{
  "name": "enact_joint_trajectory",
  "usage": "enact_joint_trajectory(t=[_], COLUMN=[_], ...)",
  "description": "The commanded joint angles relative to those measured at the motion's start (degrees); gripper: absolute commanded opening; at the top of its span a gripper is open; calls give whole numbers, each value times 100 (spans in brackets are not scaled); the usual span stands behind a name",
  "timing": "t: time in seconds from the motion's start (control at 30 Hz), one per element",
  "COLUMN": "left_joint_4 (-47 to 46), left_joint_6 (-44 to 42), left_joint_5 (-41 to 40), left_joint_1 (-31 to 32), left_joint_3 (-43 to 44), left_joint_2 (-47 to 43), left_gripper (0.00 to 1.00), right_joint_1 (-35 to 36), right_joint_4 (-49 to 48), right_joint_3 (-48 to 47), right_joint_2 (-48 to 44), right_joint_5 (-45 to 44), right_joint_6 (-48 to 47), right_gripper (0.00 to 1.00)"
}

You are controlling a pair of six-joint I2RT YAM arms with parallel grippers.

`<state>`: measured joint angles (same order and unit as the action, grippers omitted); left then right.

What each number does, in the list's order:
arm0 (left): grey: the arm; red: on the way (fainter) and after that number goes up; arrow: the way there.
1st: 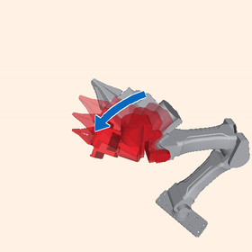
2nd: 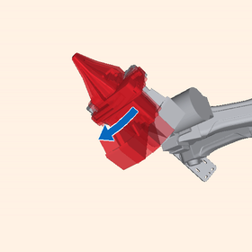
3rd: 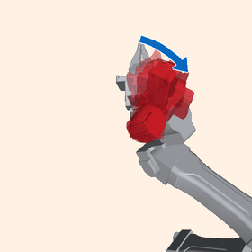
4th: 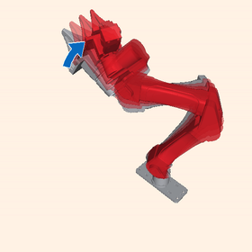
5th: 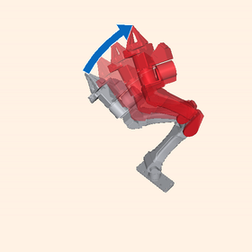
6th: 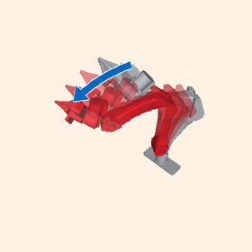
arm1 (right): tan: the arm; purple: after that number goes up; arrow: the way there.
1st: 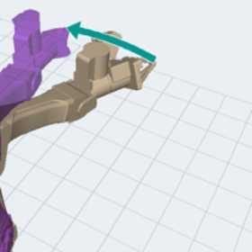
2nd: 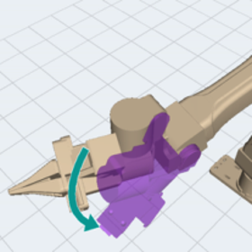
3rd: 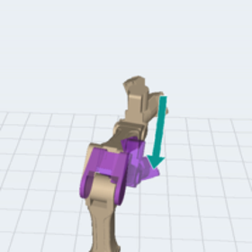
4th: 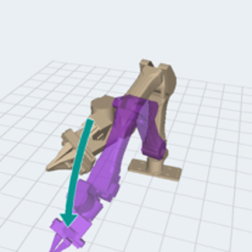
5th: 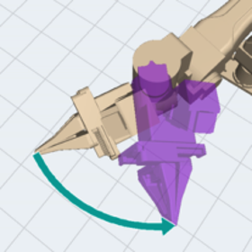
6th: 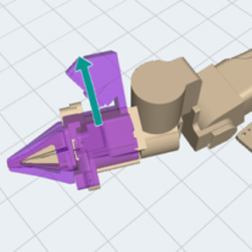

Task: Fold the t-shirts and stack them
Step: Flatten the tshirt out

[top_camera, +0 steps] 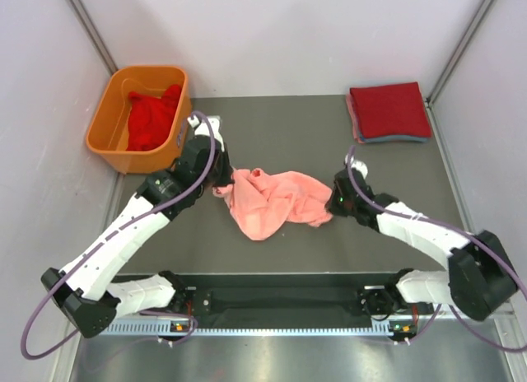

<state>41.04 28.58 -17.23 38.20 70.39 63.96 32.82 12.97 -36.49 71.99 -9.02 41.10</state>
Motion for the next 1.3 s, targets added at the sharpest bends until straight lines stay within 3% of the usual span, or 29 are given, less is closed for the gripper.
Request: enact_joint_trajectory(t=[0.0, 0.13, 0.47, 0.63, 0.77, 0.87, 0.9, 0.97, 1.07, 1.1, 1.13, 1.2, 1.23, 1.27], left_joint_4=[69, 317, 572, 415, 370, -190, -584, -1026, -1011, -758, -181, 525, 789, 1166], left_joint_6=[-352, -555, -485, -686, -714, -635, -608, -651, -879, -993, -1090, -1267, -1258, -1171], left_joint_5=[-524, -764, -298, -623, -597, 375, 1110, 1713, 2057, 2066, 1944, 1812, 1437, 1268], left_joint_1=[12, 13, 13, 4, -215, -882, -1336, -1691, -2061, -2079, -2079, -2079, -2071, -2018], left_joint_3=[1053, 2213, 2796, 2525, 2339, 1944, 1813, 1846, 2818, 3779, 4311, 5740, 6036, 6161], left_joint_2=[107, 248, -244, 159, 1045, 1583, 1749, 2425, 3821, 4225, 4969, 5510, 5756, 5724], left_gripper=[0, 0, 0, 0, 0, 0, 0, 0, 0, 3, 16, 33, 45, 50], right_joint_1=[-65, -91, -100, -100, -153, -424, -538, -951, -1461, -1654, -1743, -1953, -1989, -2007], right_joint_4=[1188, 2312, 3326, 3098, 2676, 2263, 2123, 1675, 1217, 1060, 1050, 1163, 1225, 1269], right_joint_3=[-1376, -2798, -4067, -3622, -3067, -2741, -2567, -2381, -2178, -2239, -2318, -2694, -2810, -2907], right_joint_2=[-1121, -1862, -2918, -2734, -2295, -1664, -1522, -1084, -330, -117, 103, 692, 833, 1000], right_joint_5=[-1293, -1989, -2244, -2377, -2228, -1974, -1807, -1105, -462, -348, -164, -31, 5, -30], right_joint_6=[-777, -1148, -1324, -1473, -1614, -1815, -1842, -1913, -1887, -1904, -1913, -1869, -1843, -1764], right_gripper=[0, 0, 0, 0, 0, 0, 0, 0, 0, 0, 1, 3, 7, 13])
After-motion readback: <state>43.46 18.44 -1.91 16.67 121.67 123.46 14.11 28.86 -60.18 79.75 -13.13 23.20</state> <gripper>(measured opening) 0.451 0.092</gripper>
